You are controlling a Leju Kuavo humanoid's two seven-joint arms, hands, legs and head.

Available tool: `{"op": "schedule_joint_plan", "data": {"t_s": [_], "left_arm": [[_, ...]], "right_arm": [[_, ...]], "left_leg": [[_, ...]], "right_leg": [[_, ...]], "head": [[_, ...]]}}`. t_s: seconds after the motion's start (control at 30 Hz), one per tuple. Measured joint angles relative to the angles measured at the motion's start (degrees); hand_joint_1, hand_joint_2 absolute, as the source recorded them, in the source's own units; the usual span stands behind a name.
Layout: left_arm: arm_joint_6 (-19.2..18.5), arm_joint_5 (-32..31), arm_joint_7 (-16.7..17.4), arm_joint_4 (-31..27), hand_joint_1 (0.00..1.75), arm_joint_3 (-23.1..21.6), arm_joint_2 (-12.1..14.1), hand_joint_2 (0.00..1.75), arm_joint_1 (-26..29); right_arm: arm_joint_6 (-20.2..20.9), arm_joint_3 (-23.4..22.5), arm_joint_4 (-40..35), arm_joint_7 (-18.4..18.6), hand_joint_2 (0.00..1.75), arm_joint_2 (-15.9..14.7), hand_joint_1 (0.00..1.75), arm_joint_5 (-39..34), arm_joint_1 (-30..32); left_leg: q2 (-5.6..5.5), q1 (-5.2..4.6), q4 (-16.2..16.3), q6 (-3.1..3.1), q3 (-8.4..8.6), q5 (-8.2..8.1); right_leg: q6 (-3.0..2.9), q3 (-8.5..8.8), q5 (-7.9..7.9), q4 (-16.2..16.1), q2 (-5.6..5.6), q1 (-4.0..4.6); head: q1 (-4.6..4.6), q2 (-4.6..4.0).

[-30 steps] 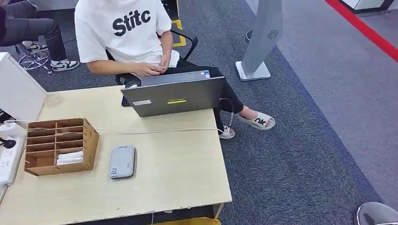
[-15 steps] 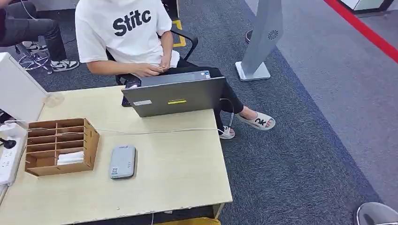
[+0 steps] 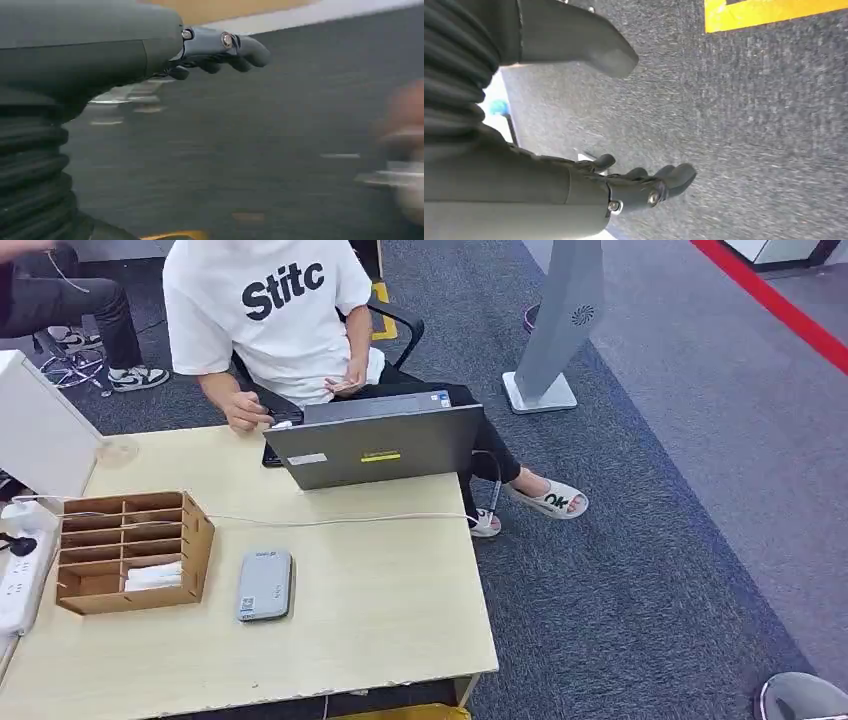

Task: Pass the card to the sensor for recognition and then transmit it.

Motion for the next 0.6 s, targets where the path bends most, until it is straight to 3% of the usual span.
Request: {"op": "schedule_joint_plan", "data": {"t_s": [0.03,0.17,0.2,0.23,0.27,0.33,0.47,0.57,0.6], "left_arm": [[0.04,-0.46,1.96,0.46,0.0,0.41,-0.13,1.75,-0.16],[0.04,-0.65,2.74,0.7,0.0,0.41,-0.13,1.75,-0.26],[0.06,-6.22,3.73,7.71,0.0,1.33,0.11,1.75,-2.2],[0.06,-12.48,-3.98,13.27,0.0,1.42,1.45,1.75,-3.82],[-0.31,-18.89,-6.88,18.47,0.0,1.2,3.31,1.75,-5.17],[-0.39,-26.52,-6.98,21.7,0.0,-0.47,4.68,1.75,-5.66],[-0.11,-48.49,-9.71,25.85,0.0,-12.16,5.53,1.75,-5.32],[0.04,-52.46,-10.66,27.4,0.0,-19.09,6.01,1.75,-5.26],[0.04,-53.99,-9.25,27.45,0.0,-20.67,6.12,1.75,-5.24]], "right_arm": [[-0.02,0.0,0.0,0.17,1.75,0.0,0.0,0.09,-0.01],[-0.02,0.0,0.0,0.28,1.75,0.0,0.0,0.13,-0.02],[0.13,0.0,0.0,1.24,1.75,0.0,0.0,1.33,-0.02],[0.24,0.04,0.0,1.51,1.75,-0.02,0.0,1.9,-0.09],[0.92,0.15,0.0,-0.03,1.75,-0.02,0.0,2.71,-0.08],[1.55,0.77,0.0,-1.38,1.75,-0.02,0.0,3.98,-0.09],[2.84,2.68,0.13,-1.03,1.75,0.48,0.0,6.81,-0.21],[3.04,3.65,0.15,-0.83,1.75,0.9,0.0,7.47,-0.24],[3.04,4.0,0.15,-0.59,1.75,1.05,0.0,7.87,-0.23]], "left_leg": [[0.0,0.0,0.0,0.0,0.0,0.0],[0.0,0.0,0.0,0.0,0.01,0.0],[-0.07,-0.03,0.02,0.07,-0.01,0.03],[-0.07,-0.03,0.02,0.08,0.01,0.04],[-0.02,0.02,0.01,0.03,0.08,0.07],[0.0,0.07,0.01,0.0,0.14,0.09],[-0.02,0.08,0.01,-0.02,0.08,0.1],[-0.01,0.08,0.0,-0.02,0.07,0.09],[0.0,0.07,0.0,-0.02,0.07,0.09]], "right_leg": [[0.01,0.01,0.0,0.0,0.0,0.0],[0.01,0.01,0.0,-0.01,0.0,0.0],[0.08,0.03,0.03,-0.02,-0.07,-0.03],[0.06,0.18,0.06,-0.01,-0.08,-0.02],[0.02,0.2,0.08,0.0,-0.02,-0.02],[0.02,0.19,0.08,0.01,0.01,0.04],[0.02,0.19,0.07,0.02,-0.01,0.07],[0.02,0.19,0.07,0.02,0.0,0.07],[0.02,0.19,0.07,0.02,0.01,0.07]], "head": [[0.0,0.0],[0.0,0.0],[0.07,0.0],[0.09,0.0],[-0.04,0.0],[-0.09,0.0],[-0.07,0.0],[-0.07,0.0],[-0.07,0.0]]}}
